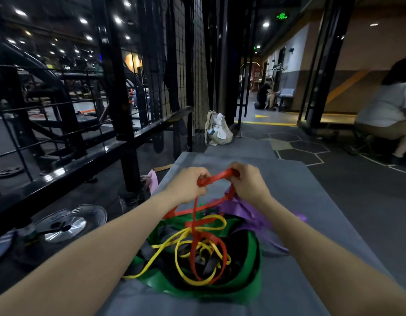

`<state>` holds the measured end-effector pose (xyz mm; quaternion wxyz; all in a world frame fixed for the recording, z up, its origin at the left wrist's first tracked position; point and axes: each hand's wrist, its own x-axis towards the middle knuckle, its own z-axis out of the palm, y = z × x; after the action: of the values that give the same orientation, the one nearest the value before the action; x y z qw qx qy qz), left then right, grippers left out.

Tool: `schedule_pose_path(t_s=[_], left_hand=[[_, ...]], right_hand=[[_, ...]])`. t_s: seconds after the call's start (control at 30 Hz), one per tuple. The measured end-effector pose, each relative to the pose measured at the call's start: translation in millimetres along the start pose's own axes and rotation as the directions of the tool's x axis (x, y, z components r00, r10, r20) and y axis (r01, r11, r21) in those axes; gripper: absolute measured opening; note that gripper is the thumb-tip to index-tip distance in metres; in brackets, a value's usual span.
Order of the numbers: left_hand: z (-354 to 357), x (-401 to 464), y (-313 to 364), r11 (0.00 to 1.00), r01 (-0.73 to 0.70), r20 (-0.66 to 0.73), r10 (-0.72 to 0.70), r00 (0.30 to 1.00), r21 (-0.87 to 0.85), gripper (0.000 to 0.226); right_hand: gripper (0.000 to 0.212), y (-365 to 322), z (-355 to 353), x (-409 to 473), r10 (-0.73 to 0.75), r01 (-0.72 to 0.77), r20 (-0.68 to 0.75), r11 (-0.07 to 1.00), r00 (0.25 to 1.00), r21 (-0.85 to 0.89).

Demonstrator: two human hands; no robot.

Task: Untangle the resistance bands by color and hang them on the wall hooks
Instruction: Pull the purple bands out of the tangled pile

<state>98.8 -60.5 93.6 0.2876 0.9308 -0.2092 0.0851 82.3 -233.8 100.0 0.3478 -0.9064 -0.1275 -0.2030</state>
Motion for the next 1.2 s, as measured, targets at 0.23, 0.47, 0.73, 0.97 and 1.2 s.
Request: schedule_pose_path(t_s=[0.23, 0.47, 0.73, 0.97, 1.2], left_hand=[[15, -33, -41, 0.97, 0.243, 0.368, -0.229, 0.901, 0.008, 0.036], [-30, -27, -67, 0.953, 0.257, 0.109, -0.276, 0.955, 0.159, 0.027], [-68, 7, -4, 0.706, 0.234, -0.065, -0.37, 0.927, -0.669, 0.017], [-71, 17, 40, 0.572, 0.095, -0.11, -0.314, 0.943, -0.815, 0.015], [-31, 4, 29, 0.628, 0.169, -0.074, -0.341, 0.937, -0.759, 0.018]], right_hand=[[0.012, 29, -18, -11, 0.174, -0.173, -0.056, 0.984, 0.983, 0.032], [0.02, 37, -12, -13, 0.229, -0.228, 0.035, 0.973, 0.973, -0.027], [0.016, 33, -12, -8, 0.171, -0.179, 0.16, 0.983, 0.972, 0.033], [0.022, 34, -12, -9, 0.231, -0.213, 0.158, 0.97, 0.96, -0.12], [0.042, 38, 10, -36, 0.309, -0.217, 0.417, 0.943, 0.855, -0.252]])
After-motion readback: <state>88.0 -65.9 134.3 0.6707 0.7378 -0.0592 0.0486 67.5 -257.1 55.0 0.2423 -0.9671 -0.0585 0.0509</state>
